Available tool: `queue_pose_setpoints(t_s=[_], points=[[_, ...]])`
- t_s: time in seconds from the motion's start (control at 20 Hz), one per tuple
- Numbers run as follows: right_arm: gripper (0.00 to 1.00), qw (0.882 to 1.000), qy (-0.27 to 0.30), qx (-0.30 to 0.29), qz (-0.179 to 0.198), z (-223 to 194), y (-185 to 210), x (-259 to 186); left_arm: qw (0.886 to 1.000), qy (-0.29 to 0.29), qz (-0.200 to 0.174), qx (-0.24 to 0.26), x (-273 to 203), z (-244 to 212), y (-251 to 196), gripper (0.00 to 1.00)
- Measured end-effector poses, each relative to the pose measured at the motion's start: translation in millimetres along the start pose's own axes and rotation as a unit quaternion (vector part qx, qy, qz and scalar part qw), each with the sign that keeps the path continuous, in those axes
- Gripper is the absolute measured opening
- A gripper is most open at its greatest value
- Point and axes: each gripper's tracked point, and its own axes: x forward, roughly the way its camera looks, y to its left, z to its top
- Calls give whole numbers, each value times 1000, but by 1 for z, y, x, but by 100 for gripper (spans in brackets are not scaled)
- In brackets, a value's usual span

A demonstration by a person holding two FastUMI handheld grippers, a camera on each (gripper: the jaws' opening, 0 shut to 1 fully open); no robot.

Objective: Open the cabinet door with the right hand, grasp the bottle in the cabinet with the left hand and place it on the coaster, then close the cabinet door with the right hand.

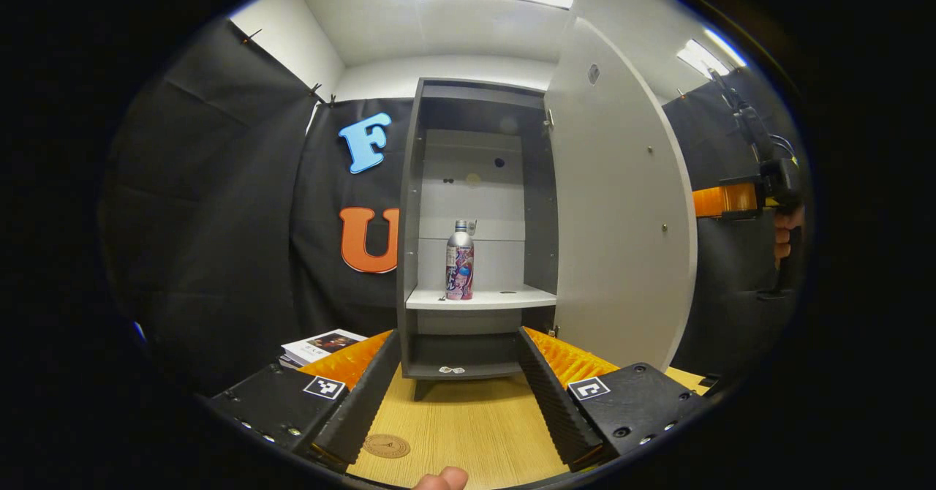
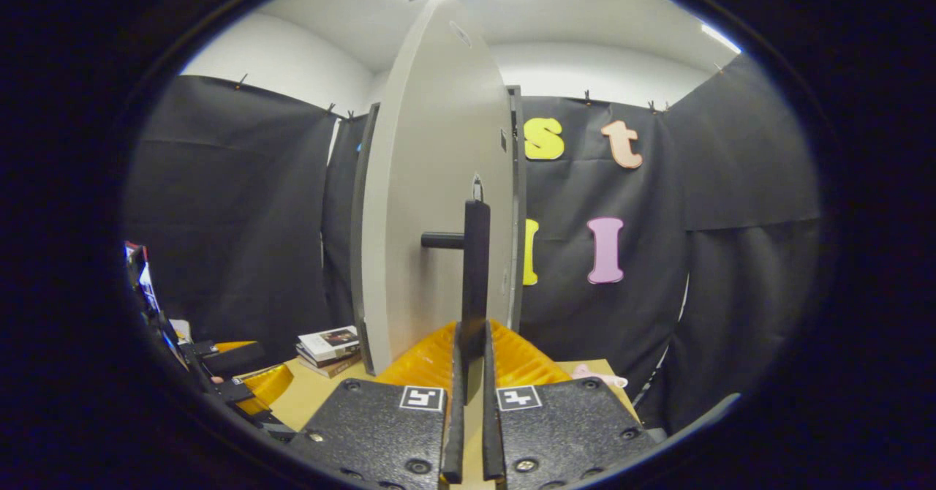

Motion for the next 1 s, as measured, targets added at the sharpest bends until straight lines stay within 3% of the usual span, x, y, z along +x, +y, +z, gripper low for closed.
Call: queue_pose_setpoints(t_s=[0.3,0.95,1.0], points=[[9,999,3,9,-40,0,-12,2,1000,-2,4,0,1,0,1,95],[0,998,4,22,-60,-1,-18,9,1000,-4,19,-6,1,1,2,95],[4,998,3,23,-56,-1,-16,10,1000,-4,22,-7,1,0,3,95]])
